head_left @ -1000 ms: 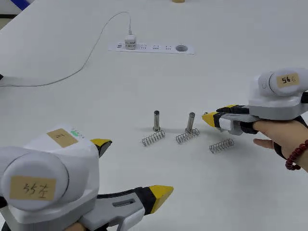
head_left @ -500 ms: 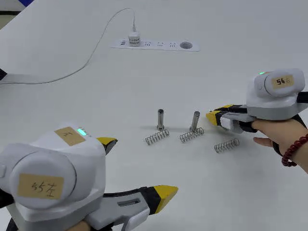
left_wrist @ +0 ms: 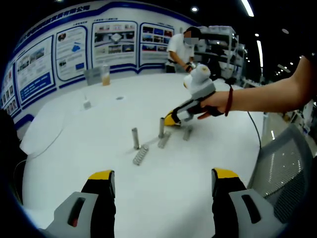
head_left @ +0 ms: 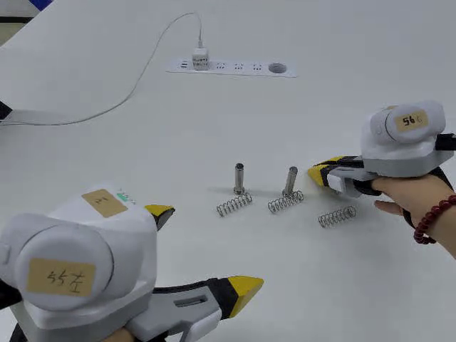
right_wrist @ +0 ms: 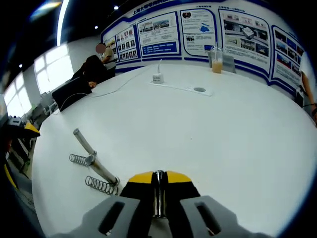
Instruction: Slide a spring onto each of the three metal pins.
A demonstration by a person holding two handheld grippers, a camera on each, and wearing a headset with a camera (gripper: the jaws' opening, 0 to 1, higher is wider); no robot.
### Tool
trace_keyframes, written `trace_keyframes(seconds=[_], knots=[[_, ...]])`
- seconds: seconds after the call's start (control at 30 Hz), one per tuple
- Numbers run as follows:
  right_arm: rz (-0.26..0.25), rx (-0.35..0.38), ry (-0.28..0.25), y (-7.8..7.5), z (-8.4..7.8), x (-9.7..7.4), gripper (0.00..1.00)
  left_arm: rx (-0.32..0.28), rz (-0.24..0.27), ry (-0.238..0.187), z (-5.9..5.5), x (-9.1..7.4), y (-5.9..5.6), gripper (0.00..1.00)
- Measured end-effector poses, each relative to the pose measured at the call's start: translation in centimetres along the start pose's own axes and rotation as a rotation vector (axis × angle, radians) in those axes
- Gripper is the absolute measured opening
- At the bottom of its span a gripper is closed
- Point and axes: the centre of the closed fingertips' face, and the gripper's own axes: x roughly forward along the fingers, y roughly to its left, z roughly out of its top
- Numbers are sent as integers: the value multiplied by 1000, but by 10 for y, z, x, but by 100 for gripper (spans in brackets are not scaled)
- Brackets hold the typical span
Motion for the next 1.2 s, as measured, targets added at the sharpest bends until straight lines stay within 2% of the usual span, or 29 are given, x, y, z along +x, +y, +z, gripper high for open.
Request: trace_keyframes(seconds=[0.13, 0.47, 1.2], knots=[[1, 24, -18, 1, 5, -8, 9, 2, 0, -6, 2, -1, -1, 82], [16, 1, -53, 9, 15, -28, 9, 12, -5, -15, 5, -3, -5, 82], [11, -93, -44, 20, 14, -55, 9, 14, -3, -39, 9, -11, -9, 81]])
